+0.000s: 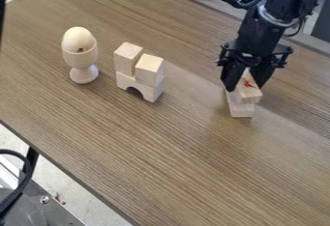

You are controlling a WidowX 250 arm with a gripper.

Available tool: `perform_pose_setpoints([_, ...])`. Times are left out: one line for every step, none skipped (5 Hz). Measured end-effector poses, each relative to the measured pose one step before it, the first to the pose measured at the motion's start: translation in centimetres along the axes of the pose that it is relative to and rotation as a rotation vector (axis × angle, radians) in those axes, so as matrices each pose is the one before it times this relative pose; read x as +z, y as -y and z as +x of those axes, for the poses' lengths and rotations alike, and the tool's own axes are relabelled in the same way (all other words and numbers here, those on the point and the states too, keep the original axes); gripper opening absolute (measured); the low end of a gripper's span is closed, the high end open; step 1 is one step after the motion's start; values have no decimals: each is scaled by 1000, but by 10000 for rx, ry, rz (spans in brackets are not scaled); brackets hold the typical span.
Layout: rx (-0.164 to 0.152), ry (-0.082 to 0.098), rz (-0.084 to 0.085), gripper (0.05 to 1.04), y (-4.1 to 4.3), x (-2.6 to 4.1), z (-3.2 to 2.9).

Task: Put the left bottom the right

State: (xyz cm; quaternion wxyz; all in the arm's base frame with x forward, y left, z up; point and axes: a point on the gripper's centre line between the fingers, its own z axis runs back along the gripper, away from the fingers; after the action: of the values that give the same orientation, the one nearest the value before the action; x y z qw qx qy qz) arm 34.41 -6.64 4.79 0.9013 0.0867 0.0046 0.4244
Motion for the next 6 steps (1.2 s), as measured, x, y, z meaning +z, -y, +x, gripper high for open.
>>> perform_pose_setpoints([-18,-40,82,568,447,-716,102])
perform_pose_setpoints([17,37,-117,568,342,157,154])
perform_pose_setpoints([-34,-33,134,568,96,-704,-8])
perform_pose_setpoints([-55,87,-64,568,123,-55,139])
perform_pose_setpoints([-21,52,-93,615,91,13,122])
perform_pose_setpoints([-57,-62,48,932,-211,-136,76])
